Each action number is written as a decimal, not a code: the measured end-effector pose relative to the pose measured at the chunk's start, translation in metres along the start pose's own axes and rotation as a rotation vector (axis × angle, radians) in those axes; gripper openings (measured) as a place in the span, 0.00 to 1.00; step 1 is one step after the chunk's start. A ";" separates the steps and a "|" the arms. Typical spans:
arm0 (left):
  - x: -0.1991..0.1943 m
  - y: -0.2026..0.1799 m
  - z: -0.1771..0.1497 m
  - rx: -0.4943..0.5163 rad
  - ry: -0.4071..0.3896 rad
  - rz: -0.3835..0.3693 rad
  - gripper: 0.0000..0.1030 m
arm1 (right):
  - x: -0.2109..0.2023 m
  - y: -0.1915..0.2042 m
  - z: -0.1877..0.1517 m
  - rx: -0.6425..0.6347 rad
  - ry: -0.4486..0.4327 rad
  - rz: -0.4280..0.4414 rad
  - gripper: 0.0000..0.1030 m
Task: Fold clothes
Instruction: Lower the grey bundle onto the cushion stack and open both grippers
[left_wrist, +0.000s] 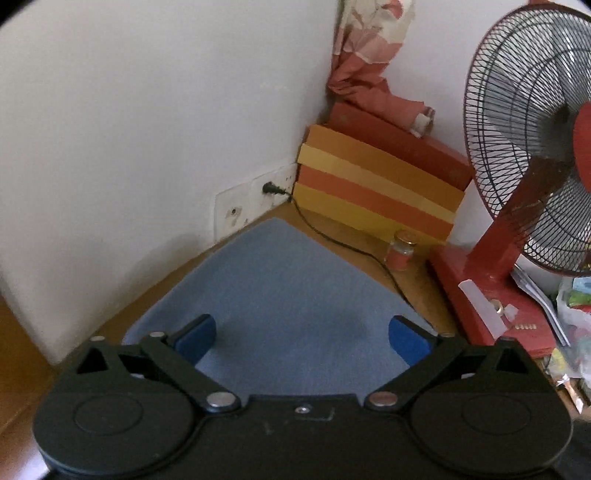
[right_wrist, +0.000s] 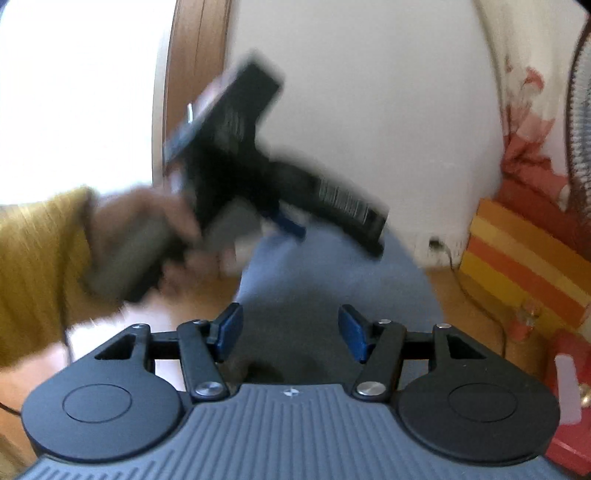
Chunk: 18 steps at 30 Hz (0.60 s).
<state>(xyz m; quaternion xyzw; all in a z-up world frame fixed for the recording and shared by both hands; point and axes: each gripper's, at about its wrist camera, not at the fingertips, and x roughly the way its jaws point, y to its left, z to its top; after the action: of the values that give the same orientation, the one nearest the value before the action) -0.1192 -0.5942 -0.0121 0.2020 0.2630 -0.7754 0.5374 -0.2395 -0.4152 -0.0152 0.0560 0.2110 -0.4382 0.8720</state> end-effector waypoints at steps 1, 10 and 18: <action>-0.004 0.002 -0.002 -0.007 0.002 0.009 0.97 | 0.007 0.000 -0.006 0.013 0.035 -0.012 0.58; -0.051 0.008 -0.047 -0.074 0.017 0.093 0.97 | -0.036 -0.015 -0.011 0.122 0.028 -0.067 0.69; -0.084 -0.006 -0.106 -0.158 0.086 0.134 0.98 | -0.060 -0.027 -0.034 0.149 0.078 -0.039 0.73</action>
<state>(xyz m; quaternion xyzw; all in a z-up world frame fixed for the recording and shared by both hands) -0.0931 -0.4651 -0.0431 0.2092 0.3320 -0.7053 0.5904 -0.3028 -0.3775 -0.0192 0.1336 0.2127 -0.4672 0.8477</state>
